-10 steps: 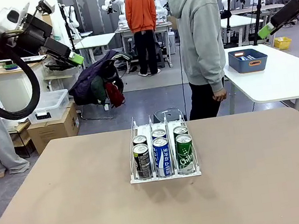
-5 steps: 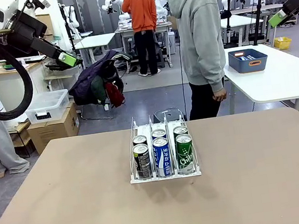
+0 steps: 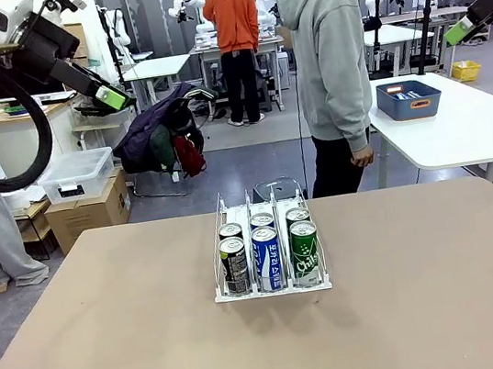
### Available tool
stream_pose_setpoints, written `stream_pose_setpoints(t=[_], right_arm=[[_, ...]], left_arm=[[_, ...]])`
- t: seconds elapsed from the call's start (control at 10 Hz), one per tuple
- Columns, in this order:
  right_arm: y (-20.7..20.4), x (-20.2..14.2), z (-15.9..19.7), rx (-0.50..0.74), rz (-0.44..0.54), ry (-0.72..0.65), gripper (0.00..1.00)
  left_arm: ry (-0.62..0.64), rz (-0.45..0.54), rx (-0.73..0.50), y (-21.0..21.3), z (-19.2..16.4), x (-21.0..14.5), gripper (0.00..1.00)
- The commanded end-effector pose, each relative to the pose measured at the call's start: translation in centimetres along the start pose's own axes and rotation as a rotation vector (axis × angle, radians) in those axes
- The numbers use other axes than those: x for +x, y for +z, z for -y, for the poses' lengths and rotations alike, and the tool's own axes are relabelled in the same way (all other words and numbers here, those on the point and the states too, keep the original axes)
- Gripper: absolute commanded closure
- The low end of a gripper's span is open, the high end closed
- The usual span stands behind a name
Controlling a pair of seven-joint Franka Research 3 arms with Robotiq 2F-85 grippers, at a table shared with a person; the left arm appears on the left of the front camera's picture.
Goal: Fill the beverage cans into the dispenser.
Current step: Pick up the Sprite handed by the human.
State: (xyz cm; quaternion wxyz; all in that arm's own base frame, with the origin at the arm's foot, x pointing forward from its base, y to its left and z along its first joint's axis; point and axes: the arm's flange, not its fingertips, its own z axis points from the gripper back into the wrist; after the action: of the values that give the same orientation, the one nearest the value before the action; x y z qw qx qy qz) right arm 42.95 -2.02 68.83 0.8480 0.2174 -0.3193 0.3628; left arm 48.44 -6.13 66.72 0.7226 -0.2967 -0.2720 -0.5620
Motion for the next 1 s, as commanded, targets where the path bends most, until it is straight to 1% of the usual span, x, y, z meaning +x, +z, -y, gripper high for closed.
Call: stream_pose_setpoints(t=[0.0,0.2,0.3,0.5,0.6,0.7,0.8,0.9], right_arm=[[0.6,-0.1,0.4,-0.003,-0.070,0.043,0.00],[0.8,-0.1,0.6,0.007,-0.091,0.053,0.00],[0.9,-0.1,0.6,0.001,-0.089,0.064,0.00],[0.8,-0.5,0.2,-0.017,-0.050,0.061,0.00],[0.8,-0.8,-0.1,-0.037,-0.026,0.041,0.00],[0.8,-1.1,-0.3,-0.035,-0.005,0.032,0.00],[0.9,-1.4,-0.6,-0.060,0.015,0.022,0.00],[1.0,-1.4,-0.6,-0.060,0.027,0.018,0.00]], left_arm=[[-0.057,-0.129,0.015,1.8,1.2,1.4,0.00],[-0.075,-0.188,-0.012,3.2,2.0,2.0,0.00],[-0.071,-0.201,-0.010,3.7,2.2,2.3,0.00],[-0.076,-0.211,0.065,4.2,3.1,3.0,0.00],[-0.052,-0.236,0.114,4.3,3.5,3.0,0.00],[-0.040,-0.234,0.137,4.1,3.8,3.0,0.00],[-0.023,-0.249,0.196,3.9,3.9,2.8,0.00],[-0.008,-0.260,0.232,3.6,4.1,2.6,0.00]])
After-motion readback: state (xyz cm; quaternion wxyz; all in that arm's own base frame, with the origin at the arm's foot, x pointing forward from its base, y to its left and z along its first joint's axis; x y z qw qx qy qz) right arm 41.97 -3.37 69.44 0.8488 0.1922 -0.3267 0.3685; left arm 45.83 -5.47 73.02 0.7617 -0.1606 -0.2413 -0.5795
